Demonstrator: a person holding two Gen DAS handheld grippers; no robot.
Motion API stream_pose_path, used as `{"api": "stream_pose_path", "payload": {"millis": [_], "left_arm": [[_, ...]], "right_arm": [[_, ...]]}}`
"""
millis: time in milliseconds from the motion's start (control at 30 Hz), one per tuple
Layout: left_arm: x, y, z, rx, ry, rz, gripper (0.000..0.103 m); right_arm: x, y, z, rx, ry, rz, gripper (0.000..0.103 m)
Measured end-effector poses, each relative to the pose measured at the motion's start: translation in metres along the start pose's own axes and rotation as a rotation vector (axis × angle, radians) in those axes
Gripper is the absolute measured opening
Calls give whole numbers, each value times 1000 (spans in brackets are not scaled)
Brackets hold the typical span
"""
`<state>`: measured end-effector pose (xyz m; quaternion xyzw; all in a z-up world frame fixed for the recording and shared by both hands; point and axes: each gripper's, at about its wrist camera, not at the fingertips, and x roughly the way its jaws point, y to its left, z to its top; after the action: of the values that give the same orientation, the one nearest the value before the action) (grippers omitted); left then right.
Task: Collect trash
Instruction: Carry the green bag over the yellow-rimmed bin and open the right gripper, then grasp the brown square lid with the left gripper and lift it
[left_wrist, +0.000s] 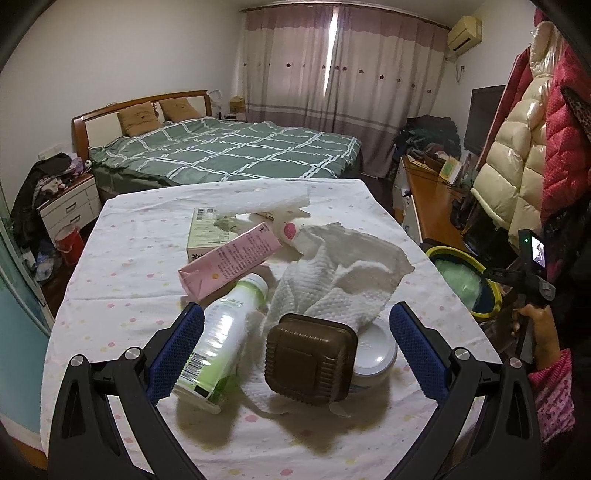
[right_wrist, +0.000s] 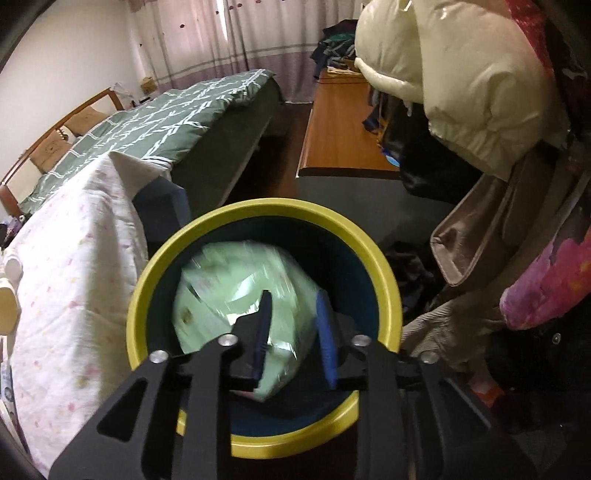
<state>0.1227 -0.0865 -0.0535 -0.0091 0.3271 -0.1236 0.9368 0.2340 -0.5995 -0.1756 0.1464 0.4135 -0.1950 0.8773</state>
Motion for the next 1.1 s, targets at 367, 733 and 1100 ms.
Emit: {"api": "stream_pose_path", "payload": {"millis": [367, 733, 1100], "left_arm": [[11, -6, -7, 52, 28, -82, 99], [41, 1, -11, 159, 88, -227, 99], [56, 16, -17, 182, 159, -353, 98]], "right_arm": [[-23, 12, -6, -22, -38, 11, 35], [-31, 27, -11, -46, -30, 40, 36], [-34, 37, -15, -48, -25, 52, 36]]}}
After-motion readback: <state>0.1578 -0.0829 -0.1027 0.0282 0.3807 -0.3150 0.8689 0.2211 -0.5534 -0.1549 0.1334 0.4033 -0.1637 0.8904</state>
